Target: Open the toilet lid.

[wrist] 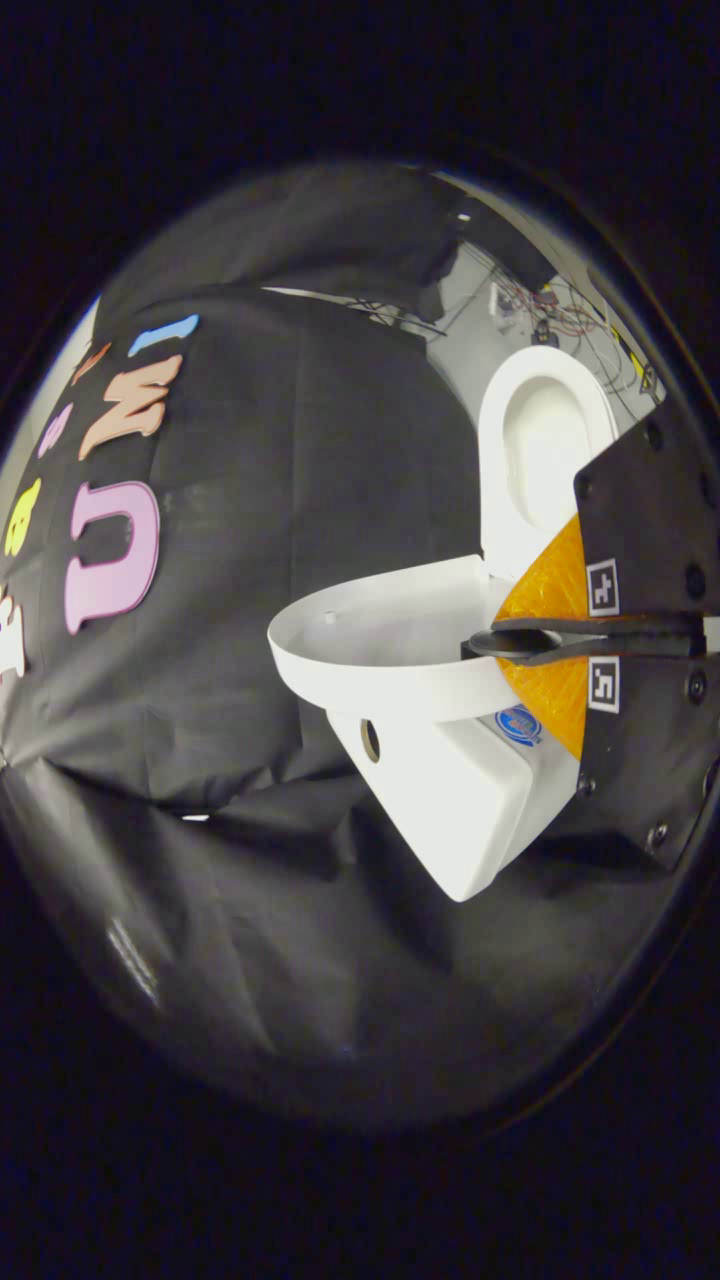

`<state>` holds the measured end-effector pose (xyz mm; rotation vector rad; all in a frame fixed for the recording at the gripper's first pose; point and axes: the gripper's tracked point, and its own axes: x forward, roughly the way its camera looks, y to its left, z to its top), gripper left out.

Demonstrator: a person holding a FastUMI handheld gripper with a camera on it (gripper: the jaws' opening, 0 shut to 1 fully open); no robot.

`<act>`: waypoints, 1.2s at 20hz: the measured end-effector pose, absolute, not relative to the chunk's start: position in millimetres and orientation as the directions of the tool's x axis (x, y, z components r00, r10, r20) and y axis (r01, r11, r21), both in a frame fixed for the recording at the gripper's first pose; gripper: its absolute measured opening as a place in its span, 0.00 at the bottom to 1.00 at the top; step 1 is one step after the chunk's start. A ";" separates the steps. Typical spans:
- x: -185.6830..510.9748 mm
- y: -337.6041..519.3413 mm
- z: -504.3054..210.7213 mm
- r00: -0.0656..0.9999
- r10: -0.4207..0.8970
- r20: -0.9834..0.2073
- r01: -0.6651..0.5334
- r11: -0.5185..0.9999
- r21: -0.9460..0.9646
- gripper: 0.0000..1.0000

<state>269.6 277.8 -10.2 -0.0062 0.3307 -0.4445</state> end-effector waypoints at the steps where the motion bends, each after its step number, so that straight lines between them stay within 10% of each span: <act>1: 270.9 279.6 -10.7 0.846 -0.436 -0.307 0.428 0.898 -0.097 0.01; 15: 279.9 297.5 -11.6 0.838 -0.496 -0.226 0.474 0.868 -0.148 0.07; 20: 280.0 314.3 -1.7 0.889 -0.416 -0.191 0.399 0.909 -0.123 0.55; 24: 265.7 314.6 7.0 0.905 -0.394 -0.163 0.361 0.911 -0.199 0.75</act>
